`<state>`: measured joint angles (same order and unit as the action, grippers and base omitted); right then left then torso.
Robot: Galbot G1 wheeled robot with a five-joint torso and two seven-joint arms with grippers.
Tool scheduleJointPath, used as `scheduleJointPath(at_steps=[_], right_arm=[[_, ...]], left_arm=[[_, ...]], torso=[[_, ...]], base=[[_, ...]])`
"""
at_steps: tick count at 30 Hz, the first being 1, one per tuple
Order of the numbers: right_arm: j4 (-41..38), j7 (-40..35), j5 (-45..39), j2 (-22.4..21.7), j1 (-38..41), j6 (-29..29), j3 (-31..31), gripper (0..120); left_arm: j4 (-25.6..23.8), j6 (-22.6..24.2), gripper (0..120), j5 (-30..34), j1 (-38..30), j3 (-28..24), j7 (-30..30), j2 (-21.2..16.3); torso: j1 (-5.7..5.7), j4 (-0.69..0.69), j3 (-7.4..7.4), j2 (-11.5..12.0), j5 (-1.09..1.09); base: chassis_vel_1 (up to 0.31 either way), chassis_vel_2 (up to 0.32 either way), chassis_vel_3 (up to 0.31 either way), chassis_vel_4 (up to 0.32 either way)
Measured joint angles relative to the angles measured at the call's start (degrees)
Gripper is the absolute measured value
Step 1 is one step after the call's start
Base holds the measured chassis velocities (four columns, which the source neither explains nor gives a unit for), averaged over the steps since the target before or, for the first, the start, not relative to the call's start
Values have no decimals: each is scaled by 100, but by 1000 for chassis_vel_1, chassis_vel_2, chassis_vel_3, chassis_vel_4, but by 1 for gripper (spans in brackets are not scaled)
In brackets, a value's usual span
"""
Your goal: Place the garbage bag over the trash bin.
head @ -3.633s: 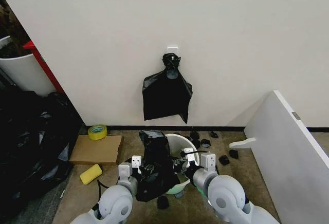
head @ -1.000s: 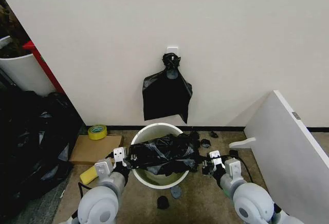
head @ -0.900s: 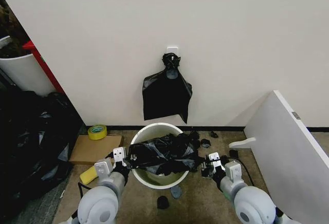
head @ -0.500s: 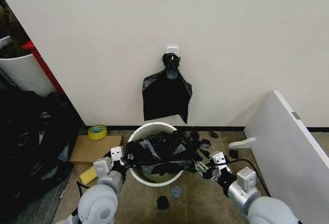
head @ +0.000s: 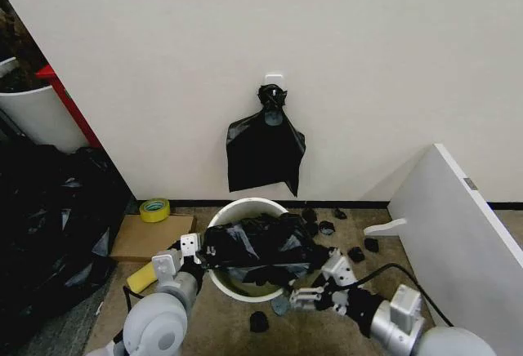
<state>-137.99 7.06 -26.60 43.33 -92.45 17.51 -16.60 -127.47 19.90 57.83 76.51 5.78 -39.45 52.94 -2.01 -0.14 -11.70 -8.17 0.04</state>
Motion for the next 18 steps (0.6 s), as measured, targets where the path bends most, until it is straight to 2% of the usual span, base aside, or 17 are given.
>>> scheduleJointPath(at_steps=[3, 7, 9, 11, 14, 17, 18], right_arm=[[100, 8, 13, 3, 110, 31, 72, 96], [231, 74, 55, -39, 300, 101, 224, 79], [239, 96, 77, -51, 307, 109, 242, 75], [295, 166, 191, -105, 307, 117, 331, 64], [373, 199, 307, -150, 305, 104, 398, 52], [397, 203, 339, -164, 307, 79, 417, 47], [402, 204, 347, -172, 312, 54, 420, 40]], left_arm=[[0, 9, 1, -9, -10, -13, 34, -25], [-1, 12, 1, -25, -17, -24, 78, -14], [-3, 13, 1, -25, -17, -25, 81, -13], [-8, 16, 1, -27, -23, -32, 91, -16], [-3, 16, 1, -30, -33, -57, 94, -41], [6, 16, 1, -36, -41, -64, 99, -54], [15, 16, 1, -41, -51, -66, 100, -60]], torso=[[0, -1, 0, 0, 0], [0, 0, 0, 0, 0], [0, 0, 0, 0, 0], [0, -1, 0, 0, -1], [0, -1, 0, 0, -1], [0, -1, 0, 0, -1], [0, -1, 0, 0, -1]], base=[[0, 0, 0, 0], [0, 0, 0, 0], [0, 0, 0, 0], [0, 0, 0, 0], [0, 0, 0, 0], [0, 0, 0, 0], [0, 0, 0, 0]])
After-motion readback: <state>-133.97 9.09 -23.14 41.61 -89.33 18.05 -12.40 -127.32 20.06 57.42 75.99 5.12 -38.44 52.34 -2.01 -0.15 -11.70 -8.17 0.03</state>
